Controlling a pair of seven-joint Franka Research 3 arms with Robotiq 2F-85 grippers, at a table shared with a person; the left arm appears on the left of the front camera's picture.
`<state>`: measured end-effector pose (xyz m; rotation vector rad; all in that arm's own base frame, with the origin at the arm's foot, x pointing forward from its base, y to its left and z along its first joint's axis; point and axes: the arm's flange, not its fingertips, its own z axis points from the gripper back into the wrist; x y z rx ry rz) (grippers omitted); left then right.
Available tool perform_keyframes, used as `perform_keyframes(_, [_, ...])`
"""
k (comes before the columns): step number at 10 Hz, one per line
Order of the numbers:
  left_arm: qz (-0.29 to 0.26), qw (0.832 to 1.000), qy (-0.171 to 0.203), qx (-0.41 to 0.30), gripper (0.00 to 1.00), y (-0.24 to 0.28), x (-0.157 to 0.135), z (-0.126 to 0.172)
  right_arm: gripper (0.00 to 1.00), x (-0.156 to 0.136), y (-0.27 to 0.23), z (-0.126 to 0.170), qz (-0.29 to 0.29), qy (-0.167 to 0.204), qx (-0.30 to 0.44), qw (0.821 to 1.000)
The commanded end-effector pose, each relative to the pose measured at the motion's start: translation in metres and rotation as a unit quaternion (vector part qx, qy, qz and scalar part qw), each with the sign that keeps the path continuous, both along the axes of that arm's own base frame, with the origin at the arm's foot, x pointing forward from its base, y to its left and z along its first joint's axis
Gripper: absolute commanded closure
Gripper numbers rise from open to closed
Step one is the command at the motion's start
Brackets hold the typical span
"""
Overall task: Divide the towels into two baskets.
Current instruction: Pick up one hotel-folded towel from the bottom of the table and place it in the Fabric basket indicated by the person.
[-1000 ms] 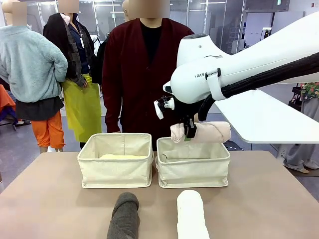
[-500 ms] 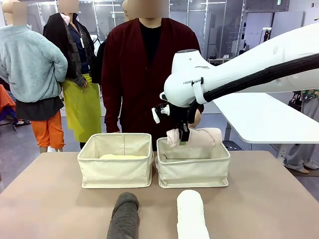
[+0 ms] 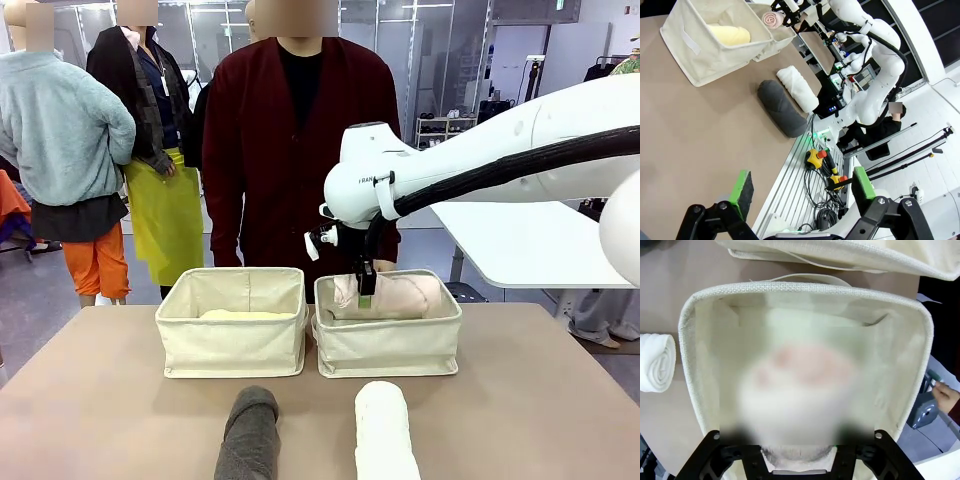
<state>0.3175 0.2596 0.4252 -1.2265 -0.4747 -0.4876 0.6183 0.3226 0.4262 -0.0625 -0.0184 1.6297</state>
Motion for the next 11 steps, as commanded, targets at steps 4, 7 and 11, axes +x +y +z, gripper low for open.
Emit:
perform_keyframes(4, [-0.003, 1.000, -0.003, -0.001, 0.00, -0.0017, -0.0081, 0.0019, 0.00, -0.0028, 0.0045, 0.0073, -0.030, 0.023, 0.002, 0.999])
perform_keyframes(7, [-0.003, 1.000, -0.003, -0.001, 0.00, -0.0017, -0.0081, 0.0019, 0.00, 0.0000, 0.0026, 0.0051, -0.016, 0.015, -0.002, 1.000])
perform_keyframes(11, [-0.003, 1.000, -0.003, -0.001, 0.00, -0.0017, -0.0081, 0.0019, 0.00, 0.0000, 0.0026, 0.0051, -0.016, 0.015, -0.002, 1.000])
